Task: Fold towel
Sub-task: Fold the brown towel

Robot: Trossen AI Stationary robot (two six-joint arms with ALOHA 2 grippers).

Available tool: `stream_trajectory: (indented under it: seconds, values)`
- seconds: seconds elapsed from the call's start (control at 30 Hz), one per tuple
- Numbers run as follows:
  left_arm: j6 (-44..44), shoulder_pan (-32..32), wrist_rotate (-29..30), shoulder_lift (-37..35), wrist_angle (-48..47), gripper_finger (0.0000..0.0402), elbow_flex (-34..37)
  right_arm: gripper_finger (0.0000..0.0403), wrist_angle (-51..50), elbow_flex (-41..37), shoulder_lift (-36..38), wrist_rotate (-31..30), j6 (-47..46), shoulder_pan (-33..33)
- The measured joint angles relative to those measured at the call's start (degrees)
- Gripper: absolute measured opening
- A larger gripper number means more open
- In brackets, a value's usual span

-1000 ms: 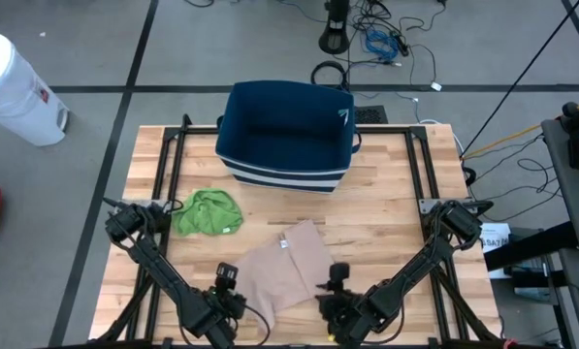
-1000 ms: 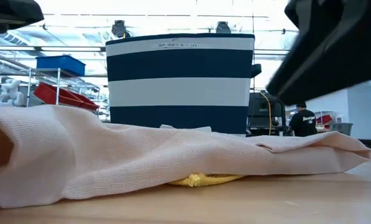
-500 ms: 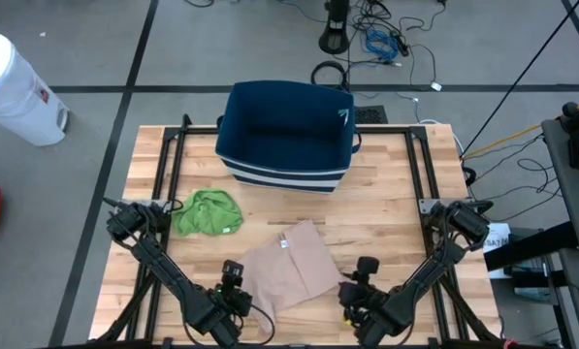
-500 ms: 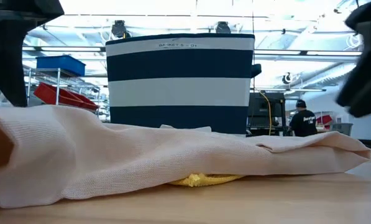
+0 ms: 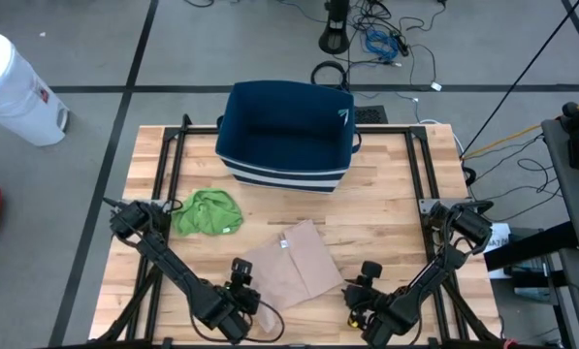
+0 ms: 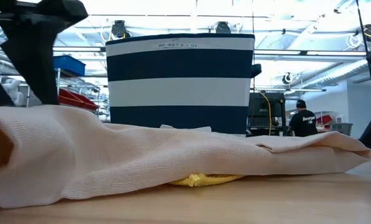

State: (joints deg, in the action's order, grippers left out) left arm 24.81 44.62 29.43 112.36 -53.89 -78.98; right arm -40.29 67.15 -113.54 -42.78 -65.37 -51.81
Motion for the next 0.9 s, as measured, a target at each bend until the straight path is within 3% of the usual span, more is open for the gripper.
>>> stream_trajectory:
  seconds: [0.47, 0.9]
  values:
    - [-2.86, -1.06, 0.0, 0.01, 2.4, 0.017, 0.0, 0.0122, 0.01, -0.41, -0.02, -2.25, 2.88, 2.31]
    - [-2.89, -1.11, -0.04, 0.01, 2.4, 0.017, 0.0, 0.0043, 5.34, -1.89, -0.02, 3.15, 9.13, 4.74]
